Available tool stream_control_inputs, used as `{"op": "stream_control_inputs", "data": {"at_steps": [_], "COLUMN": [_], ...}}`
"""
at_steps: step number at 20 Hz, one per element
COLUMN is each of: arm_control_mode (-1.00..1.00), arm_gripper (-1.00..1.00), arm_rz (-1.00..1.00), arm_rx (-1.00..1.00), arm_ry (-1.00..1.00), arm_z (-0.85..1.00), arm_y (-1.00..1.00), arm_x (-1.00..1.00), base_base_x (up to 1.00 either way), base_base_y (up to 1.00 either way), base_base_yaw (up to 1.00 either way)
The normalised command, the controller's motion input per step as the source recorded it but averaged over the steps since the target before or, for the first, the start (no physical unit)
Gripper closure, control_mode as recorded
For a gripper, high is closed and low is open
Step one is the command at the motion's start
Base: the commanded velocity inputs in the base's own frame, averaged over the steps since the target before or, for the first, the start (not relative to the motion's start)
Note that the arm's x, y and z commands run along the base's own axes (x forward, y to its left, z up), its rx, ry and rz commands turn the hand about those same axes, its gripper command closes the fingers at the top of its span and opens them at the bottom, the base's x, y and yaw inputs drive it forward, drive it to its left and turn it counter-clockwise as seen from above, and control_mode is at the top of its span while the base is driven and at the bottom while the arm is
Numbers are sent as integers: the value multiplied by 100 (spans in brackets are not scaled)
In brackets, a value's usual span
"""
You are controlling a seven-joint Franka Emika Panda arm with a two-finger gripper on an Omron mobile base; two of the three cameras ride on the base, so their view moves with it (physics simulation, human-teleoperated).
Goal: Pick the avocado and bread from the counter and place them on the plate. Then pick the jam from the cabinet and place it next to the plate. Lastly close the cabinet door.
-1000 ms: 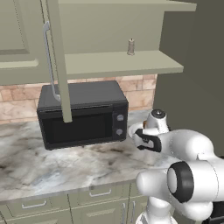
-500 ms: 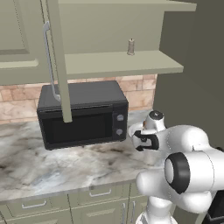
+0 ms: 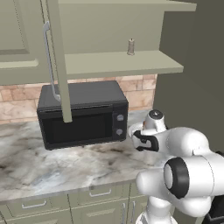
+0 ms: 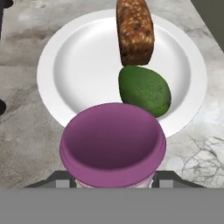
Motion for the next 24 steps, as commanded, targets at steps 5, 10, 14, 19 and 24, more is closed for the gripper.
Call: {"op": "stream_control_inputs", "data": {"at_steps": [5, 10, 14, 19, 24], "arm_control_mode": [-100, -100, -100, -100, -100], "arm_gripper": [-100, -100, -100, -100, -100], "arm_rz": [-6, -5, -4, -2, 0], "arm_rx": [0, 0, 0, 0, 0], "arm_ry": [0, 0, 0, 0, 0], "arm_z": [-20, -20, -7, 17, 48], "arm_y": [6, 1, 0, 0, 0], "arm_x": [-1, -5, -9, -27, -40], "base_base_x": [0, 0, 0, 0, 0], "base_base_y": [0, 0, 0, 0, 0], "base_base_yaw": [0, 0, 0, 0, 0]}}
